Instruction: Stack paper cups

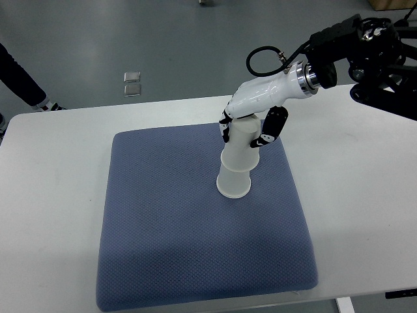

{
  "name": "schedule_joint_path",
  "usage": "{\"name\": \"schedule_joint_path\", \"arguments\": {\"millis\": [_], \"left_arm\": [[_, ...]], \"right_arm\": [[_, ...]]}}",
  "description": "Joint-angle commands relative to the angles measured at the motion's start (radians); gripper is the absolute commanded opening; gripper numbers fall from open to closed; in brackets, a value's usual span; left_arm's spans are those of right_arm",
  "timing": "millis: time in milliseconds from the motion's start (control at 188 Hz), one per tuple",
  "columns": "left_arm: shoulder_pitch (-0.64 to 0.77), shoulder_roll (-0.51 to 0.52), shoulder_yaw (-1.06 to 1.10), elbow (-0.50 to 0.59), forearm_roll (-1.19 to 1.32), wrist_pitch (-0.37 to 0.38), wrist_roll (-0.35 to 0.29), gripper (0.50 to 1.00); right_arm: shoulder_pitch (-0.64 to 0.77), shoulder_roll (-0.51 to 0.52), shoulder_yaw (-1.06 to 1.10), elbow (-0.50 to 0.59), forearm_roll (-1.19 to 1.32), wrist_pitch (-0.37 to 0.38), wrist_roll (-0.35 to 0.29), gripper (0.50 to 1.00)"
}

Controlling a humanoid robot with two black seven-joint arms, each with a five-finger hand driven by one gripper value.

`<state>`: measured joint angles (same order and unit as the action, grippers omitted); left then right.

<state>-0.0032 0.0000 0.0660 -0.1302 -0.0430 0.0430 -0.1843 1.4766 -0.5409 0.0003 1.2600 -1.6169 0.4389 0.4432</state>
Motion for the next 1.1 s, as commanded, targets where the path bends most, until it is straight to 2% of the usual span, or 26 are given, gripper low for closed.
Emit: {"name": "schedule_joint_path", "arguments": {"millis": [0,117,260,287,356,441,893,1095], "left_arm": [[0.000,0.000,0.000,0.000,0.000,0.000,0.000,1.000],[0.000,0.000,0.000,0.000,0.000,0.000,0.000,1.000],[0.000,0.000,0.000,0.000,0.000,0.000,0.000,1.000],[0.000,0.000,0.000,0.000,0.000,0.000,0.000,1.000],[0.000,0.000,0.000,0.000,0.000,0.000,0.000,1.000],[0.000,0.000,0.000,0.000,0.000,0.000,0.000,1.000],[0.000,0.000,0.000,0.001,0.000,0.000,0.000,1.000],[0.000,0.000,0.000,0.000,0.000,0.000,0.000,1.000]], "right_arm": [[-0.009,0.004,0.001,-0.002,-0.001,-0.002,-0.001,0.662],[-0.022,0.009,0.001,-0.007,-0.003,-0.015,-0.003,0.672],[-0.033,0.010,0.001,-0.008,-0.003,-0.015,-0.005,0.721],[-0.033,0.010,0.001,-0.008,-0.003,-0.015,-0.005,0.742],[-0.035,0.015,0.003,-0.016,-0.003,-0.019,-0.008,0.846],[-0.035,0.021,0.003,-0.033,-0.001,-0.029,-0.008,0.907],[-0.042,0.016,0.029,-0.048,0.011,-0.031,-0.008,0.915],[-0.082,0.027,0.141,-0.174,0.060,-0.029,-0.008,0.913]]}}
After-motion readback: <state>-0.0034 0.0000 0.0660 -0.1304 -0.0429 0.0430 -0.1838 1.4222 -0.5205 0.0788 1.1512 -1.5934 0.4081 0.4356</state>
